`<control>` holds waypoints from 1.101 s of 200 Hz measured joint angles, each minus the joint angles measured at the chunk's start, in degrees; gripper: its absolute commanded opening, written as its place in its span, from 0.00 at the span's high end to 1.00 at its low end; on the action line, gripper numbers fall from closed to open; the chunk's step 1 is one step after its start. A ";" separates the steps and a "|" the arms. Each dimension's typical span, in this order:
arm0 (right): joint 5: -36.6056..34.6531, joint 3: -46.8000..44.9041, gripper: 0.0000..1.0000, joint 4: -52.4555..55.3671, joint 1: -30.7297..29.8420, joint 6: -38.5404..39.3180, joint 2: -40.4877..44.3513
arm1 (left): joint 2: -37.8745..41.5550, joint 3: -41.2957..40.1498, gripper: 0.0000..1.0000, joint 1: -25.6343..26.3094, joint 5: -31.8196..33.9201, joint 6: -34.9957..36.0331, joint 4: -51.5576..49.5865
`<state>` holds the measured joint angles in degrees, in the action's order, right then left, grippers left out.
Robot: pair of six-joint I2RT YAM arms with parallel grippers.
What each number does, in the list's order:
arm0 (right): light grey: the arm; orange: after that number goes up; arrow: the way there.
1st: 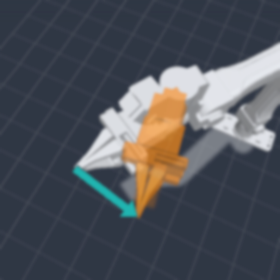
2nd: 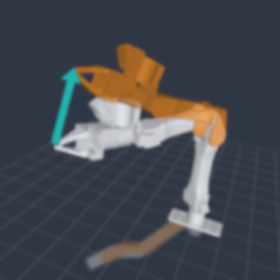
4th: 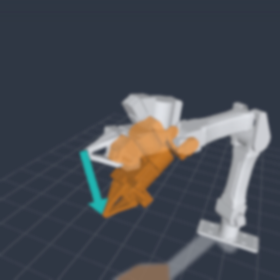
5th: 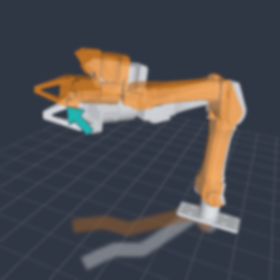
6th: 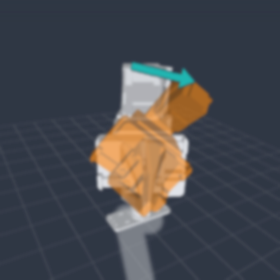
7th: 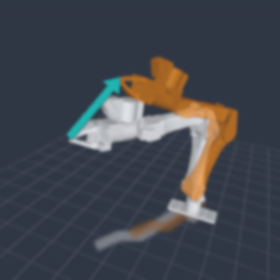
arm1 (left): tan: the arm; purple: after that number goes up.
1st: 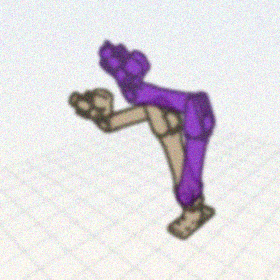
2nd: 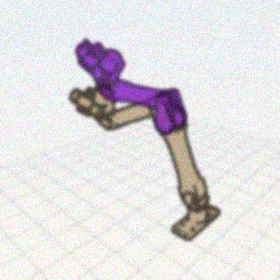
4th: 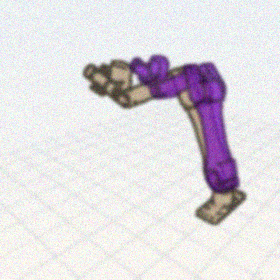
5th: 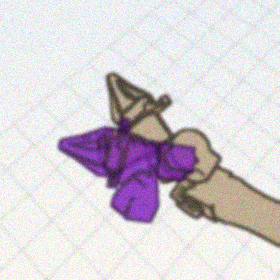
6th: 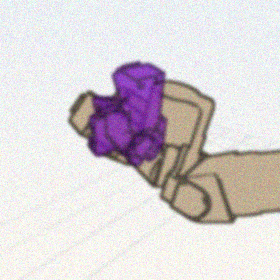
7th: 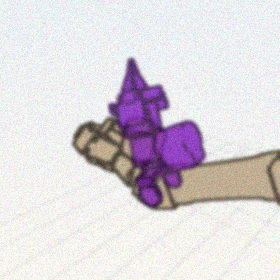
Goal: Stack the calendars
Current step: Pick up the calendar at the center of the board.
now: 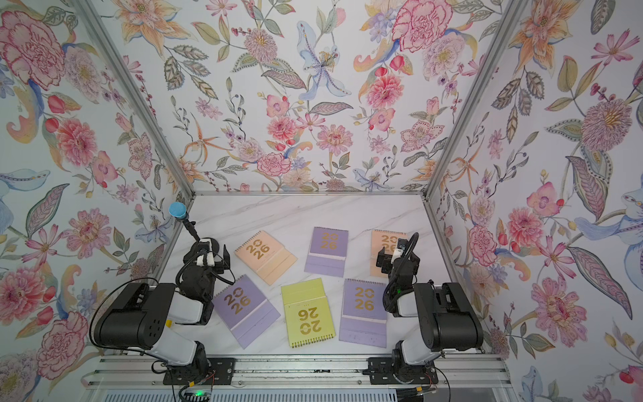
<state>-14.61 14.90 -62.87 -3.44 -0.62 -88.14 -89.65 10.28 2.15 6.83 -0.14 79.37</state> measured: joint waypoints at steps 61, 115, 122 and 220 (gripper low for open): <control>0.00 0.00 0.01 0.00 0.00 0.00 0.00 | 0.00 0.00 0.00 0.00 -0.02 0.00 0.00; 0.50 0.00 0.01 0.00 0.00 0.04 0.00 | 0.11 0.00 0.00 0.00 0.24 -0.02 -0.04; 0.85 0.00 0.01 0.15 0.00 0.31 0.20 | 0.63 0.00 0.00 0.02 0.92 -0.04 -0.39; -10.62 21.29 0.01 56.06 -22.25 -10.27 25.16 | 36.74 17.84 0.00 4.63 11.82 -8.39 -52.52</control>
<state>-25.23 36.18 -6.81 -25.69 -10.90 -62.98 -52.90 28.12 6.79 18.65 -8.54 26.85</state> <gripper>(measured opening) 0.994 0.998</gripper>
